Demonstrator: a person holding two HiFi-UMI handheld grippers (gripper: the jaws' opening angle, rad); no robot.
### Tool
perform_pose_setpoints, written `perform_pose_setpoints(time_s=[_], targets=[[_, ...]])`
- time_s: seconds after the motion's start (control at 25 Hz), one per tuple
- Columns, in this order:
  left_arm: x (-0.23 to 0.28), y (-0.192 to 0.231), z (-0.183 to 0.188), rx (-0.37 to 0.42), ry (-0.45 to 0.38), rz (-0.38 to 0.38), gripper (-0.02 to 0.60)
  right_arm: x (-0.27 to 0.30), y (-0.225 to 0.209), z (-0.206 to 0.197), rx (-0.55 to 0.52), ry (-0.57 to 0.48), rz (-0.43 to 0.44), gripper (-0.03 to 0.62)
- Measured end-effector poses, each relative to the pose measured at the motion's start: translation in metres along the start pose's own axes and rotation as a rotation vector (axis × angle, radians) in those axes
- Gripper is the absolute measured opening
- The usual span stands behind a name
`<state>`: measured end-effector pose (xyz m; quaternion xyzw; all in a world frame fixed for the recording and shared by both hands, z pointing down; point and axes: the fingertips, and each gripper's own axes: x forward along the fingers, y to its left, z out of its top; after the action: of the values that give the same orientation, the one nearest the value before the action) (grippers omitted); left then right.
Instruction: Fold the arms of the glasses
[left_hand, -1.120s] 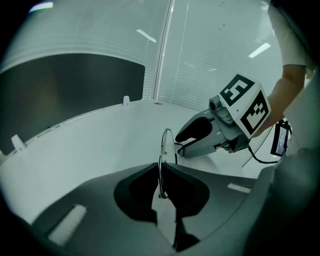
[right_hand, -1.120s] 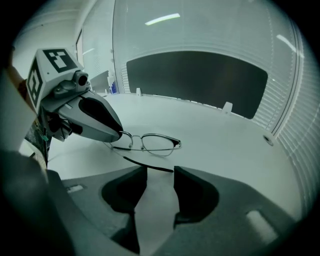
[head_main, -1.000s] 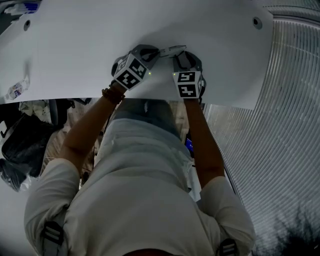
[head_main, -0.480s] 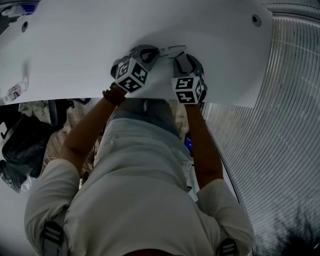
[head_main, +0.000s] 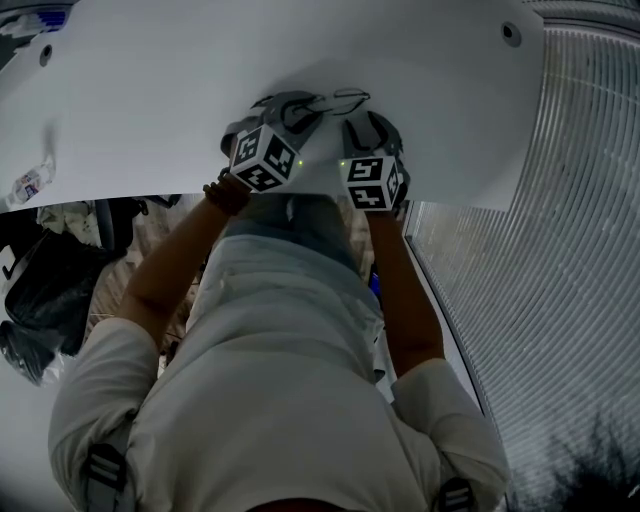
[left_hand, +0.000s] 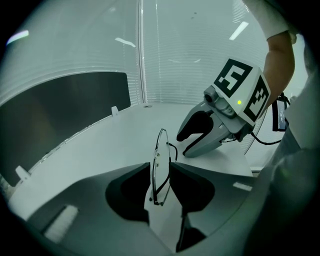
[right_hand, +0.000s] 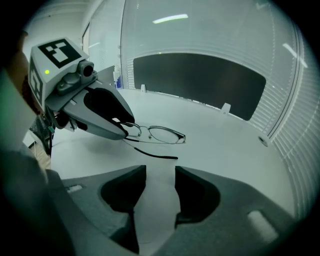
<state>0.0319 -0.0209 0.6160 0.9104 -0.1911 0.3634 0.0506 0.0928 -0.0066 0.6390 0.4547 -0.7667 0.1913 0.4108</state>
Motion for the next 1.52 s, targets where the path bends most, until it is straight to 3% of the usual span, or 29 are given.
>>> perform_pose_setpoints(time_s=[0.52,0.76,1.08,1.52], targets=[[-0.001,-0.012,-0.006,0.002,0.002,-0.008,0.121,-0.011,0.008,-0.010,0.028,-0.009,0.003,0.179],[-0.025,-0.008,0.009,-0.030,-0.025,0.012,0.118,-0.043,-0.004,0.006,0.098,-0.062,-0.018,0.179],[-0.097,0.012,0.088,-0.145,-0.194,0.048,0.114,-0.126,-0.034,0.081,0.165,-0.254,-0.052,0.179],[-0.175,0.022,0.176,-0.244,-0.415,0.066,0.095,-0.222,-0.019,0.186,0.190,-0.536,0.025,0.179]])
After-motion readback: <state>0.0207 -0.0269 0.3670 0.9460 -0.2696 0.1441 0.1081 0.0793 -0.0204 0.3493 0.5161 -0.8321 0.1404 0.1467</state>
